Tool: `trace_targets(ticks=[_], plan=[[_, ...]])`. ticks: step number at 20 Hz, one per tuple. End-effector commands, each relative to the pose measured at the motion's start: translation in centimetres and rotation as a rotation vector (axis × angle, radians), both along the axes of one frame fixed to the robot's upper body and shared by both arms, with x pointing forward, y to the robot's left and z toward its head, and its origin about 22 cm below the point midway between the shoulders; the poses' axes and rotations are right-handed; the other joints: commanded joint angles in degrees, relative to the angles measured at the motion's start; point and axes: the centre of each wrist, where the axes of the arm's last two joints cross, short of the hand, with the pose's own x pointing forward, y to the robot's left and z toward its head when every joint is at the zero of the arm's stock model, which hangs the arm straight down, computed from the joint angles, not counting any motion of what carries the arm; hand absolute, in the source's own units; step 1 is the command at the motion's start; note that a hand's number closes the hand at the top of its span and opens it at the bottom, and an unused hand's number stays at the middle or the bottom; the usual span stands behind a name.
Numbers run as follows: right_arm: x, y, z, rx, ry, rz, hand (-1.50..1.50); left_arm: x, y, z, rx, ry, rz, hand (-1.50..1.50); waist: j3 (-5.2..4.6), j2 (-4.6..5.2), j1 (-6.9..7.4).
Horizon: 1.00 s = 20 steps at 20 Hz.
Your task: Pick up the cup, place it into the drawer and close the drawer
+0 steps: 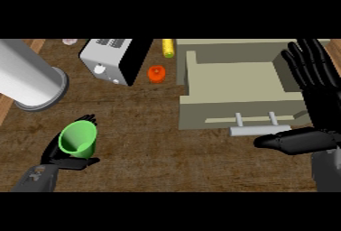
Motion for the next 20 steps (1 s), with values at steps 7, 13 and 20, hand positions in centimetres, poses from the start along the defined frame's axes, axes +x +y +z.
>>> trace_targets(ticks=[7, 13, 20], plan=[[-0.5, -0.2, 0.7, -0.019, 0.014, -0.011, -1.50, -0.1, -0.8, -0.1, 0.014, -0.371, 0.067, 1.50, -0.07, -0.15, 0.18], [0.0, -0.7, -0.1, 0.009, 0.018, -0.023, -1.50, 2.0, -5.8, -0.6, 0.049, -0.405, 0.467, 1.50, 0.17, -0.37, 1.15], [0.6, -1.1, 0.4, -0.009, 0.007, -0.025, -1.50, 6.4, -10.6, 2.0, -0.205, -0.521, 0.347, 1.50, 0.25, -0.58, 1.47]])
